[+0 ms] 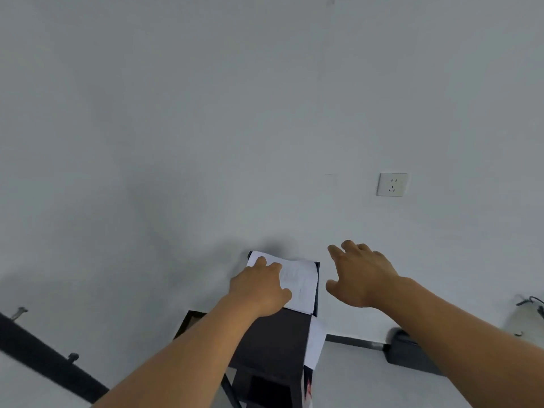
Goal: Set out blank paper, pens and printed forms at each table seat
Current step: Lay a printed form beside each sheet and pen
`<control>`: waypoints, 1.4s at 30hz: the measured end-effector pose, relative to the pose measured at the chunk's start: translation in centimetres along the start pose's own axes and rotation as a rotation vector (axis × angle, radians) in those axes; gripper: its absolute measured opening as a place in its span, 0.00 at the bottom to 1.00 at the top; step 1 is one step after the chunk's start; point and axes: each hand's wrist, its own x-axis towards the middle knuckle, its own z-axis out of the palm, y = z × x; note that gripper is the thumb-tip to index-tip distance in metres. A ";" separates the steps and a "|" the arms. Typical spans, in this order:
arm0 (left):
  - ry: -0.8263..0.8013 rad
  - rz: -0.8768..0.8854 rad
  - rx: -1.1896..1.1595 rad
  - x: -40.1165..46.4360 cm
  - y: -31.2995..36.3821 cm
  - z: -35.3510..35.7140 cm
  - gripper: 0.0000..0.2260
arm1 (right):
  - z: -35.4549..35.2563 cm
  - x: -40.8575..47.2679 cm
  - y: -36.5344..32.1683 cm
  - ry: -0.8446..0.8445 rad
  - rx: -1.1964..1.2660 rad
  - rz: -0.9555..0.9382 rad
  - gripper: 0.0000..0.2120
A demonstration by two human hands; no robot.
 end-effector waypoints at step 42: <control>0.055 -1.216 -0.954 24.5 -2.8 17.7 0.27 | 21.5 46.4 0.5 -0.649 0.041 -0.571 0.32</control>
